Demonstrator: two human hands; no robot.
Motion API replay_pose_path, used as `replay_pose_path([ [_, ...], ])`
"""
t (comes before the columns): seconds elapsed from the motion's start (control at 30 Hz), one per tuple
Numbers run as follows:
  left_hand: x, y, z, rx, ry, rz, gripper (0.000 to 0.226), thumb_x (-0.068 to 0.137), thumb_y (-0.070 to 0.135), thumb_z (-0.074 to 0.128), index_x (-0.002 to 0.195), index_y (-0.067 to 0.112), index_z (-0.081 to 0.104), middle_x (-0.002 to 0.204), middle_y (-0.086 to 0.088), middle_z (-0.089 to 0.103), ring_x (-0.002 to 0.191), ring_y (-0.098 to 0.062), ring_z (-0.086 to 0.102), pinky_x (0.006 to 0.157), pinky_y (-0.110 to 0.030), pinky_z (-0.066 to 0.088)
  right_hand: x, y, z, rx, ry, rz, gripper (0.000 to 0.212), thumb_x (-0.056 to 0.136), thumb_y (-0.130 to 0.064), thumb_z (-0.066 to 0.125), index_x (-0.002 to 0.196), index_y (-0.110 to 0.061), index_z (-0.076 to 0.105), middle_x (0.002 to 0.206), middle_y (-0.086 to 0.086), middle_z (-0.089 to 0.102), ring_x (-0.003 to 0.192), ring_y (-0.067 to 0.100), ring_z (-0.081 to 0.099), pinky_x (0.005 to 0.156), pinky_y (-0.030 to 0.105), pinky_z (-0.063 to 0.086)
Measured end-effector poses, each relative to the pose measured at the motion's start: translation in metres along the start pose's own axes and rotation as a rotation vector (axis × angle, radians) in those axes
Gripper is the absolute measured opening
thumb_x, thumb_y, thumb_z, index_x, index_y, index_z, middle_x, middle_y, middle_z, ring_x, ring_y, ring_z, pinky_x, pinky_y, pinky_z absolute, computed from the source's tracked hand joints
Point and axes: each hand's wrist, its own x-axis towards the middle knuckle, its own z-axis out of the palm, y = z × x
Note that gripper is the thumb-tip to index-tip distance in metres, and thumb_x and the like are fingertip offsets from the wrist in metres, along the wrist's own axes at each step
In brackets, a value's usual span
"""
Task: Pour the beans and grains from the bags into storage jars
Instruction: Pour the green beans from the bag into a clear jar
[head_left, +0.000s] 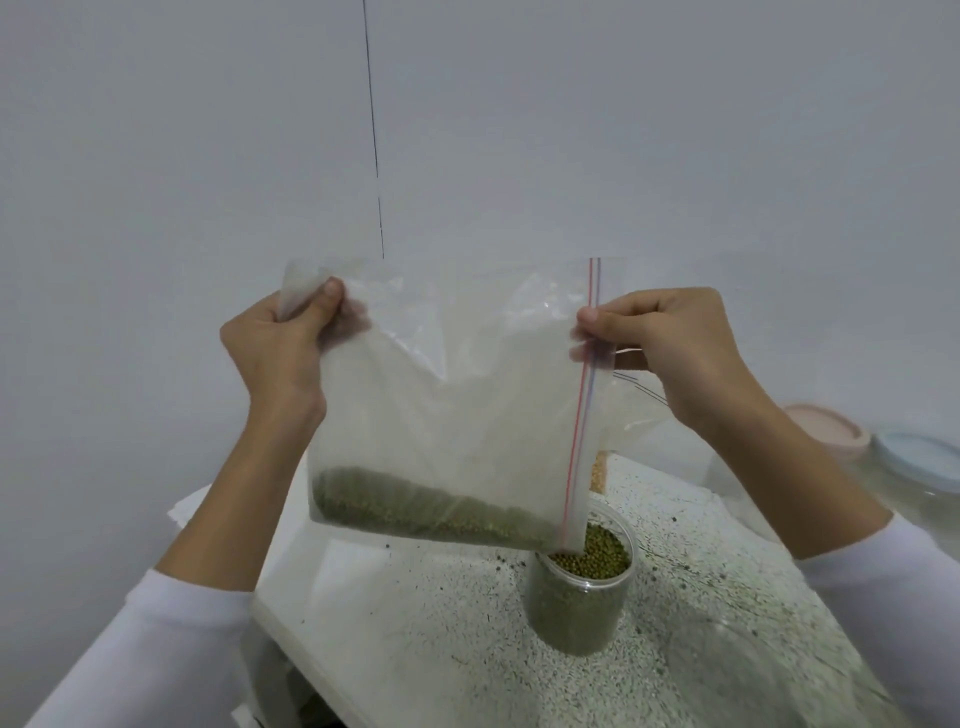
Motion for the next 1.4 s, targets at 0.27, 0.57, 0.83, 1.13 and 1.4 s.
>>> replay_pose_path([
  [0.27, 0.003, 0.011, 0.017, 0.066, -0.096, 0.034, 0.014, 0.083, 0.002, 0.069, 0.070, 0.005, 0.065, 0.051, 0.005, 0.065, 0.052, -0.010, 0.064, 0.059, -0.023, 0.055, -0.005, 0.011, -0.013, 0.099, 0.141, 0.010, 0.011, 0.079, -0.005, 0.072, 0.078, 0.005, 0.069, 0.070, 0.011, 0.070, 0.060, 0.020, 0.069, 0.067, 0.030, 0.059],
  [0.57, 0.007, 0.021, 0.032, 0.079, -0.174, 0.062, 0.014, 0.083, 0.002, 0.070, 0.069, 0.003, 0.065, 0.052, 0.004, 0.065, 0.054, -0.015, 0.065, 0.065, -0.033, 0.058, -0.005, 0.014, -0.020, 0.122, 0.225, 0.003, 0.007, 0.080, -0.005, 0.071, 0.076, 0.001, 0.070, 0.064, 0.008, 0.069, 0.060, 0.020, 0.068, 0.070, 0.034, 0.058],
  [0.83, 0.007, 0.023, 0.039, 0.107, -0.215, 0.069, 0.015, 0.083, 0.002, 0.070, 0.068, 0.002, 0.065, 0.051, 0.004, 0.064, 0.054, -0.016, 0.065, 0.066, -0.034, 0.059, -0.004, 0.012, -0.024, 0.125, 0.212, -0.001, 0.007, 0.080, -0.003, 0.071, 0.075, 0.001, 0.069, 0.066, 0.009, 0.069, 0.058, 0.018, 0.068, 0.068, 0.030, 0.059],
  [1.13, 0.009, 0.025, 0.039, 0.109, -0.213, 0.070, 0.014, 0.083, 0.004, 0.069, 0.070, 0.004, 0.065, 0.052, 0.004, 0.065, 0.054, -0.015, 0.066, 0.069, -0.036, 0.059, -0.008, 0.013, -0.027, 0.119, 0.234, -0.023, 0.008, 0.081, -0.005, 0.071, 0.074, -0.001, 0.070, 0.067, 0.009, 0.069, 0.060, 0.019, 0.068, 0.070, 0.031, 0.059],
  [1.4, 0.011, 0.027, 0.039, 0.121, -0.255, 0.061, 0.014, 0.085, 0.002, 0.067, 0.071, 0.002, 0.064, 0.052, 0.003, 0.064, 0.054, -0.015, 0.065, 0.066, -0.033, 0.059, -0.007, 0.011, -0.029, 0.117, 0.202, -0.017, 0.008, 0.081, -0.005, 0.071, 0.075, 0.000, 0.070, 0.066, 0.009, 0.070, 0.061, 0.020, 0.069, 0.071, 0.034, 0.059],
])
